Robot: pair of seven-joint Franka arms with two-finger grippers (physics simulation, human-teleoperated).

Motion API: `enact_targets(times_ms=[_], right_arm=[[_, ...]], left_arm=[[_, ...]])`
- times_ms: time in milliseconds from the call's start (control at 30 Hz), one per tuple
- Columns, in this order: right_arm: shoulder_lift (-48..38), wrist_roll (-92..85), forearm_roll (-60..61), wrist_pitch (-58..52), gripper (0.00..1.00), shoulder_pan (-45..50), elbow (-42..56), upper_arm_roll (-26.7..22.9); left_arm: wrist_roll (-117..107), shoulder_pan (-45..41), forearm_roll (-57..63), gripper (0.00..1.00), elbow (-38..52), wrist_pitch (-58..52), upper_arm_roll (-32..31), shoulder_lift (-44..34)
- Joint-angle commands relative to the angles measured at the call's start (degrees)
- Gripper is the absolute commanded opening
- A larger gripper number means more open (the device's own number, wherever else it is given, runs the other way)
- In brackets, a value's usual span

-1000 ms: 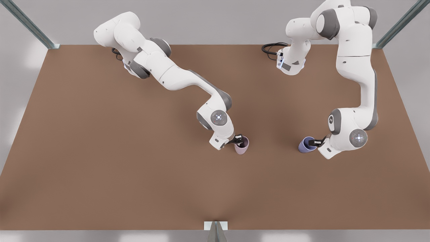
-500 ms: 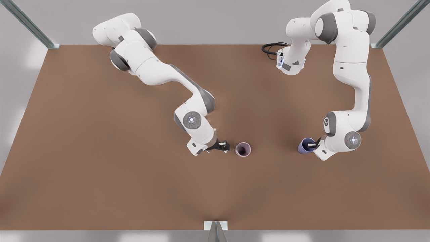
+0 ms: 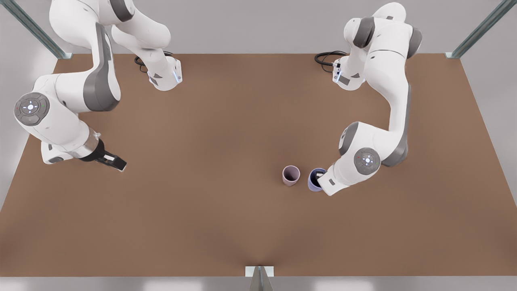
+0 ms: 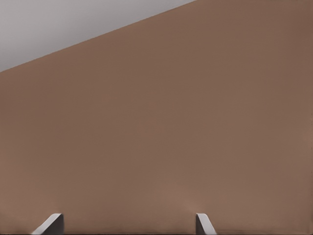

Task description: Stack the cups, with the pink cup at the bottom and the purple cup at the top

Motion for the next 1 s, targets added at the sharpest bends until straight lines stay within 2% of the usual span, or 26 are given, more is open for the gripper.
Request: enact_targets(times_ms=[0,33,67,100,200,333,967], right_arm=[[-0.5,-24.2,-0.4,-4.0,1.00,-2.2,-0.8,0.0],[-1.4,-26.9,-0.4,-4.0,1.00,-2.9,-2.1,-0.2],[-2.4,-26.9,-0.4,-3.8,1.00,-1.3,-2.8,-2.6],[-4.5,-26.6,0.5,-1.4,1.00,4.2,-5.5,-8.3],[-11.3,-26.0,2.1,0.5,1.00,5.7,-12.4,-11.6],[-10.4,-39.7,3.3,1.3,1.00,6.7,-11.5,-11.4],[-9.0,-39.5,3.8,2.6,1.00,6.6,-10.0,-11.5]], left_arm=[[-25.7,-0.3,-2.0,0.21,0.6,-0.3,-0.2,1.2],[-25.7,-0.3,-2.0,0.21,0.3,0.2,-0.2,1.2],[-25.7,-0.3,-2.0,0.21,0.2,0.2,-0.2,1.3],[-25.5,-0.3,-2.0,0.21,0.2,0.2,-0.2,1.5],[-25.6,-0.3,-2.1,0.21,0.1,0.2,-0.2,1.5],[-26.9,-1.1,-3.1,0.21,0.1,-0.9,-0.7,1.2],[-30.2,-4.4,-3.4,0.21,-4.6,0.1,-1.8,2.0]])
